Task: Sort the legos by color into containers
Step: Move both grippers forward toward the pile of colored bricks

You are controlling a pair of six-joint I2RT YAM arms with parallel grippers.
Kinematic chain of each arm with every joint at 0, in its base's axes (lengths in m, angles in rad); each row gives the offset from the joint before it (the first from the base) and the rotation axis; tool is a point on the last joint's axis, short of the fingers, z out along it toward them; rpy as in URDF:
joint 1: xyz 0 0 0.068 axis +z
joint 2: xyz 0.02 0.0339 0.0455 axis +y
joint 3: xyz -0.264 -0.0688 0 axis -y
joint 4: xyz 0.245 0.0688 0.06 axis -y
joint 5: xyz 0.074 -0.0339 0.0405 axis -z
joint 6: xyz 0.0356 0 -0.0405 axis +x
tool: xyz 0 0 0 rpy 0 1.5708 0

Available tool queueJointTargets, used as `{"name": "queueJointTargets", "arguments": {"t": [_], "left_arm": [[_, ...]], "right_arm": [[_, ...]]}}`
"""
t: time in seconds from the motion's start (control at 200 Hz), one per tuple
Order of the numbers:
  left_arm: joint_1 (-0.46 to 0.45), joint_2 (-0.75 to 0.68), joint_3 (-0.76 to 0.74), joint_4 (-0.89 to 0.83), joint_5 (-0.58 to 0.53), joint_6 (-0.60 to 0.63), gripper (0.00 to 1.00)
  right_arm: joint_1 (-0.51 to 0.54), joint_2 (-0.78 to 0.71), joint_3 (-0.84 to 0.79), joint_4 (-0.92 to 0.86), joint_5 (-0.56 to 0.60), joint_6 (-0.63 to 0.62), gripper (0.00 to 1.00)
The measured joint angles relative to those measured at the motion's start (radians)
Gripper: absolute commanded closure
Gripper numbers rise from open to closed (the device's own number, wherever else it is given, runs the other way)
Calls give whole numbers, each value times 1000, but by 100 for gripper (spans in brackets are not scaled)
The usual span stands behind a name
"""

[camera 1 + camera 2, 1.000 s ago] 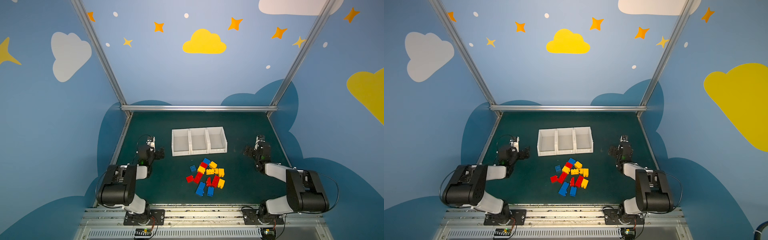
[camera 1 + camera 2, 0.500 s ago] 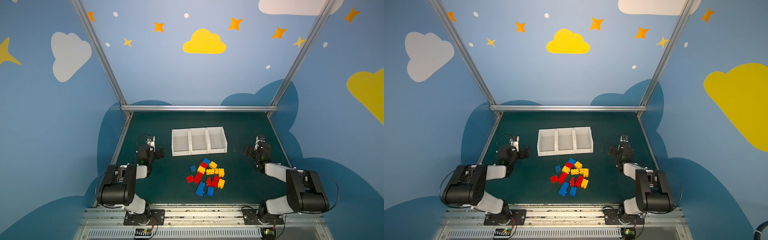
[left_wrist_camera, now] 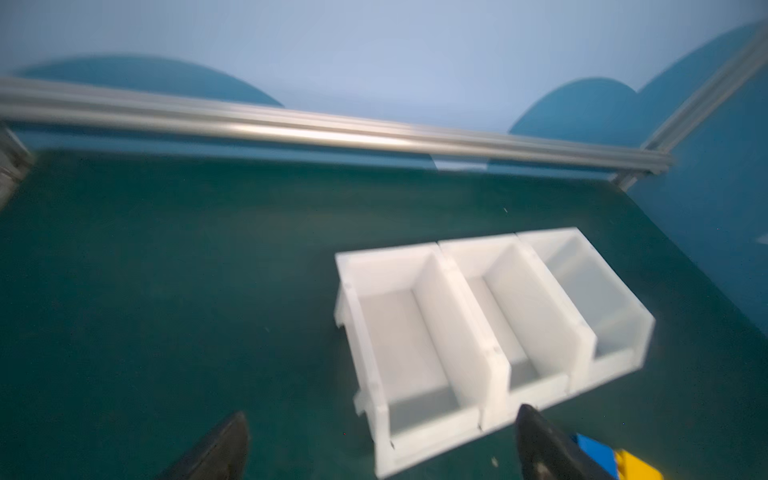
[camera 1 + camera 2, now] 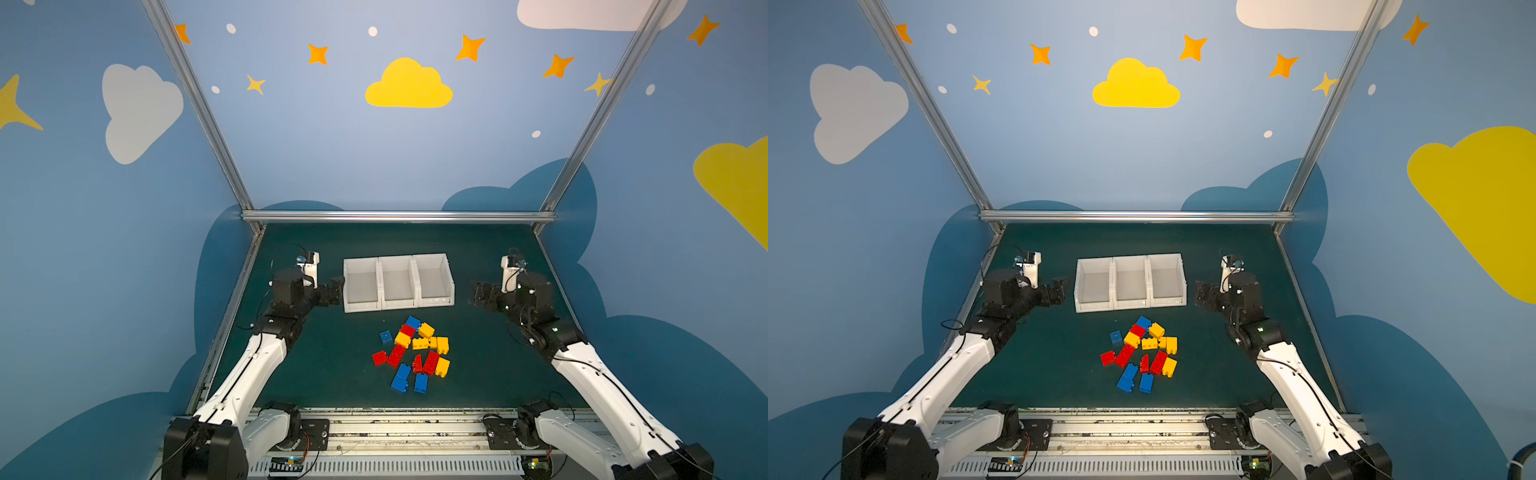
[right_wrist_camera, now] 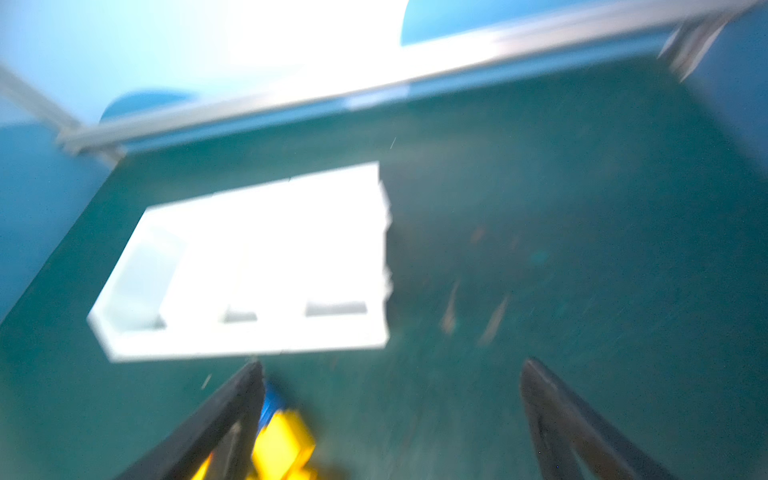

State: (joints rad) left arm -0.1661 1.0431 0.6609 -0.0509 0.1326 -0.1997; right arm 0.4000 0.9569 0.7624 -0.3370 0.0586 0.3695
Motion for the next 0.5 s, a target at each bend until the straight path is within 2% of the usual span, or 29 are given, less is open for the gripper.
{"name": "queueJointTargets", "arguments": {"t": [0.13,0.28,0.375,0.501], "left_arm": [[-97,-79,-98,-106,28,-72,1],[-175,-150,-182,-152,24,-153,1],[-202,-165,-206,-160,15,-194,1],[-230,-168,-218,-165,5,-229,1]], "right_arm": [[138,34,-28,-151,0,132,8],[279,116,-45,-225,18,238,9],[330,206,-35,-244,23,282,14],[339,337,28,-296,35,335,21]]}}
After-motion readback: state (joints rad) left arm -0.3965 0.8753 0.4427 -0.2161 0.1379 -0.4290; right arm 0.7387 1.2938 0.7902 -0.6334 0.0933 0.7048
